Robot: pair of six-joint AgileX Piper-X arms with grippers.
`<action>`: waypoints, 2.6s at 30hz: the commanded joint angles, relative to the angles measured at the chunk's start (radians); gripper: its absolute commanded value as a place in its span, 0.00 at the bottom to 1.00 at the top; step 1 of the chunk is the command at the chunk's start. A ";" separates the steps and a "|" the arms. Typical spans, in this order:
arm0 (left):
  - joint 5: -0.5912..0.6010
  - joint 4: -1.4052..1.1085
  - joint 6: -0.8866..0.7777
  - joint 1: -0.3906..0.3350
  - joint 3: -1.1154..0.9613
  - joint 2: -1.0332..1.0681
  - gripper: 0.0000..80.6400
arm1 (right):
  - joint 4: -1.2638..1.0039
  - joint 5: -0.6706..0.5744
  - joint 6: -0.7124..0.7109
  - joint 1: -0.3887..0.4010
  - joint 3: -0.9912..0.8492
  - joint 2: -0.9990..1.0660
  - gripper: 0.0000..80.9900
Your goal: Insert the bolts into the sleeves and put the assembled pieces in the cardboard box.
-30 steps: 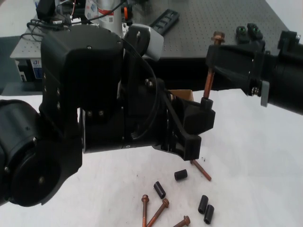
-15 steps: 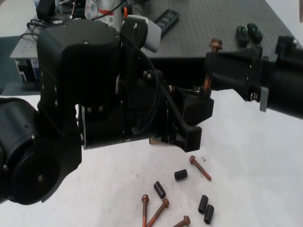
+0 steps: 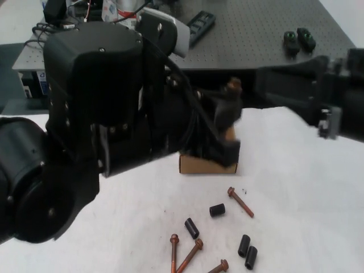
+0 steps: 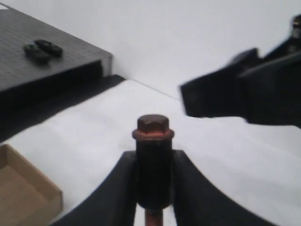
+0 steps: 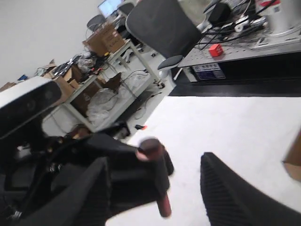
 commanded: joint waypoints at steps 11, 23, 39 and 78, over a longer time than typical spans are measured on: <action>-0.093 0.280 -0.178 0.177 -0.637 0.677 0.01 | 0.579 0.232 -0.191 -0.232 -0.005 -0.285 0.52; -0.034 0.826 -0.233 0.177 -1.398 1.223 0.01 | 0.656 0.333 -0.191 -0.231 -0.005 -0.285 0.52; 0.103 0.861 -0.354 0.181 -1.402 1.225 0.34 | 0.681 0.327 -0.373 -0.225 -0.005 -0.063 0.52; 0.021 0.738 0.055 0.170 -0.395 0.372 0.34 | 0.690 0.596 -0.605 -0.049 -0.501 1.019 0.04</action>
